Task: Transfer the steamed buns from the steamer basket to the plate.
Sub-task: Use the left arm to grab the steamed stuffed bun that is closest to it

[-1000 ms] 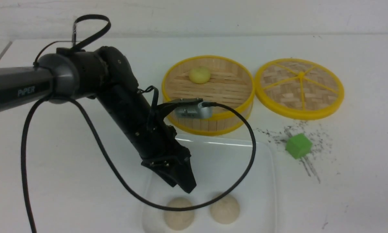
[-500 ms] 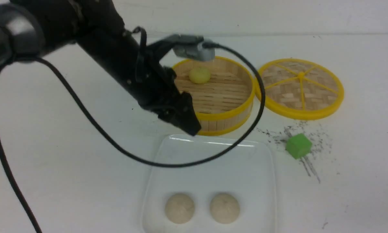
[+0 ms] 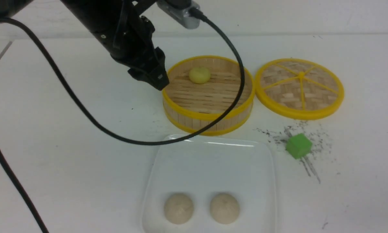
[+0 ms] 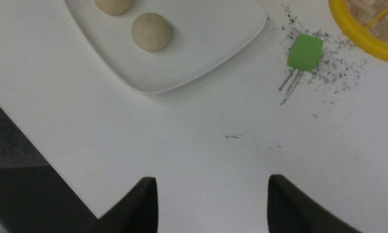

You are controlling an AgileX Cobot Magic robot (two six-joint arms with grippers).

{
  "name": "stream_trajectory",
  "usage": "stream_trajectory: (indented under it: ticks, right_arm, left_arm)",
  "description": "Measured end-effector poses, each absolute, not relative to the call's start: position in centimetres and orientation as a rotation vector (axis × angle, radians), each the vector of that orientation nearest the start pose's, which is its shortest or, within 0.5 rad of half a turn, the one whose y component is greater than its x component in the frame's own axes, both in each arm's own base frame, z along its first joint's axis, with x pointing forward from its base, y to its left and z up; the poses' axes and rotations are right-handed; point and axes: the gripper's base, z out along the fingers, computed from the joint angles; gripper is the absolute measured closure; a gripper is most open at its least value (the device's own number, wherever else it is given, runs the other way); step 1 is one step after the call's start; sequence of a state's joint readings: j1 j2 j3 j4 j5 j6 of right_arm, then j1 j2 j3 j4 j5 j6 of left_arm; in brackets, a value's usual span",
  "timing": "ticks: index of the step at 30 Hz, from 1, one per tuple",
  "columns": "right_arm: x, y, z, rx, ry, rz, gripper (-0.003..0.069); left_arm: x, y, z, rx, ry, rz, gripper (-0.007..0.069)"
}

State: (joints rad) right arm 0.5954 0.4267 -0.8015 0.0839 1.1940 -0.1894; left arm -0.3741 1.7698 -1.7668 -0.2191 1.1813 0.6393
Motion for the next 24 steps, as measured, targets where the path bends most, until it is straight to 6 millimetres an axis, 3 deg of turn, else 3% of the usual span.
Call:
stream_trajectory:
  ticks: [6, 13, 24]
  right_arm:
    - [3.1, 2.9, 34.7, -0.885, 2.128, 0.315, 0.0204]
    - [3.1, 2.9, 34.7, -0.885, 2.128, 0.316, 0.0204]
    - [2.9, 3.2, 34.7, -0.887, 2.130, 0.362, 0.0204]
  left_arm:
    - [37.4, -16.4, 33.9, 1.154, 2.282, -0.178, 0.0317]
    - [41.1, -17.8, 29.5, 1.084, 2.234, -0.175, 0.0319]
    - [44.8, -19.0, 25.3, 0.990, 2.104, -0.136, 0.0319]
